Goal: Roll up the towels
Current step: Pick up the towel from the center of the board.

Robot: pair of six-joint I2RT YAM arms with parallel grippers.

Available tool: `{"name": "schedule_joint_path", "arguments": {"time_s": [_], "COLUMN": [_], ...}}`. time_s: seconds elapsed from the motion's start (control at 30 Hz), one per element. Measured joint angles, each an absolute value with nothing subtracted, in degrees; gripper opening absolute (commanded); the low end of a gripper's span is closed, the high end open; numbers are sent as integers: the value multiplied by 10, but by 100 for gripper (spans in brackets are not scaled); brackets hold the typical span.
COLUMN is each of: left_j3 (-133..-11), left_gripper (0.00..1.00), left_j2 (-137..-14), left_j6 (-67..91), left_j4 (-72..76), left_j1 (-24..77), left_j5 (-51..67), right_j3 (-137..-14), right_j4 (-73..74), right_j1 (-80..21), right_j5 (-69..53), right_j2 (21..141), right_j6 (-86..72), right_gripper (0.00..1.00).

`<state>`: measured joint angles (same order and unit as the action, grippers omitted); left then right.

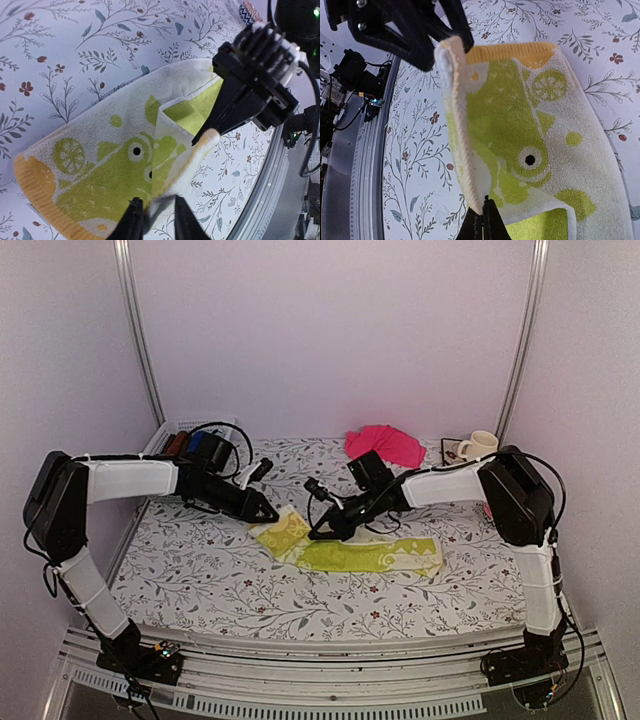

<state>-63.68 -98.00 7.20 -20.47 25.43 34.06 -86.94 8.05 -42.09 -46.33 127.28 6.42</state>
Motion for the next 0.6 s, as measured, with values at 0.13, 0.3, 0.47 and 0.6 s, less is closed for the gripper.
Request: {"name": "schedule_joint_path", "arguments": {"time_s": [0.13, 0.3, 0.47, 0.6], "left_j3": [-636, -635, -633, -638], "left_gripper": [94, 97, 97, 97], "left_j2": [-977, -971, -972, -1003], "left_j6": [71, 68, 69, 78], "left_j4": [-203, -186, -139, -79], "left_j1": [249, 235, 219, 204], "left_j5": [356, 401, 464, 531], "right_j3": [-869, -871, -876, -876], "right_j4": [83, 111, 143, 164], "right_j1": [-423, -434, -446, -455], "right_j5": [-442, -404, -373, -353], "right_j2": [1241, 1213, 1211, 1211], "right_j6": [75, 107, 138, 157], "right_gripper": [2, 2, 2, 2]}}
